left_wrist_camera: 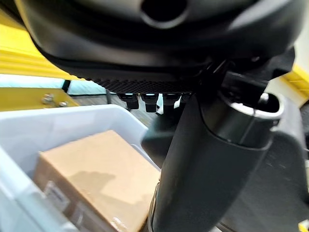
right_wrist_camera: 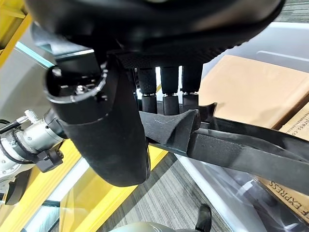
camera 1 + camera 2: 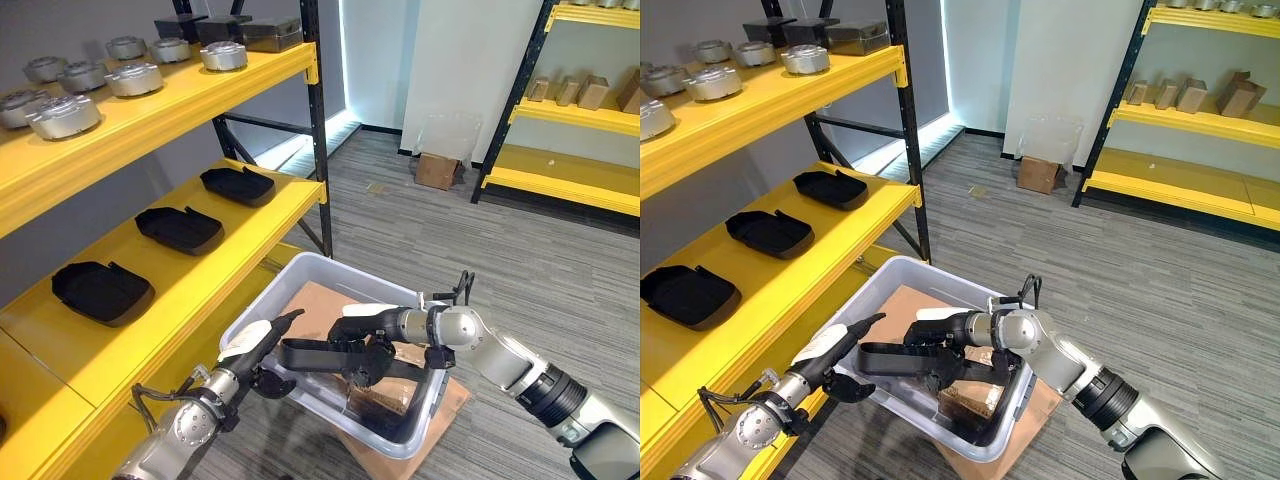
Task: Move parts from the plastic box to the shelf.
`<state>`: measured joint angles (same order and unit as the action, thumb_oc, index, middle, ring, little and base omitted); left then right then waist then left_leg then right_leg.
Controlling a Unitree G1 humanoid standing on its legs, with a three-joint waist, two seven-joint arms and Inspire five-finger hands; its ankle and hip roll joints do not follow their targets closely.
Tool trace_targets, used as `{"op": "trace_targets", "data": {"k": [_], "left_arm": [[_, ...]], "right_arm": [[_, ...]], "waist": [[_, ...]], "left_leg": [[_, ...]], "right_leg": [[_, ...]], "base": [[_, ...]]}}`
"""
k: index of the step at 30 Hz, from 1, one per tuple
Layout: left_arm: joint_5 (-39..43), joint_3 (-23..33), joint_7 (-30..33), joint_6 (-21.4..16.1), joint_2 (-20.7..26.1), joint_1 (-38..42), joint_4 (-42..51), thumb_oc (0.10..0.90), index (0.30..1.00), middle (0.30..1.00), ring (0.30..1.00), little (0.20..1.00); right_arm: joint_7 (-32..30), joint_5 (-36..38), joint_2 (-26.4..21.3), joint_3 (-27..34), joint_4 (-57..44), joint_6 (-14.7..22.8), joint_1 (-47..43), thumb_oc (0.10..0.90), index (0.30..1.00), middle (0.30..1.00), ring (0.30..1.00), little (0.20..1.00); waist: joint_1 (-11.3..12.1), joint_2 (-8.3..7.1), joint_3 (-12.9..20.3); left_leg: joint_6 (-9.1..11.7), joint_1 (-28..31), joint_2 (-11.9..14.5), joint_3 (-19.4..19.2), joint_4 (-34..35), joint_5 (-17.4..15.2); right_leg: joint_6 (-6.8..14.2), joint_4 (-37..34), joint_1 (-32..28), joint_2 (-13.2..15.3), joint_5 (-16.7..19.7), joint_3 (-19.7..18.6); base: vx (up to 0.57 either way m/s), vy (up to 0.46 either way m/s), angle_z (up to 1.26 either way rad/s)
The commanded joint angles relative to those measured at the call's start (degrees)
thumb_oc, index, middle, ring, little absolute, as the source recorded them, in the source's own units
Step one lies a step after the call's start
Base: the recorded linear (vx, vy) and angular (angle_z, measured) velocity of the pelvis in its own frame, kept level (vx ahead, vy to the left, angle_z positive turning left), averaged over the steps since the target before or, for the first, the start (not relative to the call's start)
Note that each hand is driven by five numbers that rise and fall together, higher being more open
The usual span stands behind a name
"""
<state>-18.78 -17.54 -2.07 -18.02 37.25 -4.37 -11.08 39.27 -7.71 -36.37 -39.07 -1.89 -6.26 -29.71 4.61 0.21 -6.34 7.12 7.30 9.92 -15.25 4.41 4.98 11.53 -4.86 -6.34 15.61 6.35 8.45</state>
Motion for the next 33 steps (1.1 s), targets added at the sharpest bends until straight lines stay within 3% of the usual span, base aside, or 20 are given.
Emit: {"op": "trace_targets", "data": {"k": [1, 13, 33], "left_arm": [[1.4, -0.7, 0.8, -5.9, 2.8, 8.6, 4.3, 0.900, 1.000, 1.000, 1.000, 1.000], [-1.4, -7.0, 1.0, -6.9, 2.6, 14.0, 4.8, 0.900, 1.000, 1.000, 1.000, 1.000], [-0.5, -13.8, -0.8, -3.0, 0.1, 20.0, 3.5, 0.900, 1.000, 1.000, 1.000, 1.000]], "right_arm": [[-3.4, 4.0, 2.4, 6.5, -5.1, 4.3, -7.8, 0.400, 0.300, 0.300, 0.300, 0.300], [-3.2, 4.7, 3.2, 4.9, -5.5, 3.7, -10.1, 0.400, 0.300, 0.300, 0.300, 0.300], [-3.1, 4.2, 5.8, 3.0, -5.4, 4.3, -11.7, 0.400, 0.300, 0.300, 0.300, 0.300]], "waist": [[0.5, -1.99, 0.3], [-0.5, -2.02, 0.5], [-1.7, -1.98, 0.6]], "left_leg": [[-2.4, -0.3, 1.5, 1.7, -7.5, -8.7], [-2.5, 0.0, 1.5, 1.2, -7.2, -8.8], [-2.6, 0.2, 1.5, 0.2, -7.6, -9.4]], "right_leg": [[-0.1, 5.1, 1.7, 2.4, -3.5, 2.2], [0.1, 5.0, 1.7, 2.3, -3.5, 1.8], [0.3, 5.3, 2.0, 2.4, -3.7, 1.4]], "base": [[0.00, 0.000, 0.00], [0.00, 0.000, 0.00], [0.00, 0.000, 0.00]]}}
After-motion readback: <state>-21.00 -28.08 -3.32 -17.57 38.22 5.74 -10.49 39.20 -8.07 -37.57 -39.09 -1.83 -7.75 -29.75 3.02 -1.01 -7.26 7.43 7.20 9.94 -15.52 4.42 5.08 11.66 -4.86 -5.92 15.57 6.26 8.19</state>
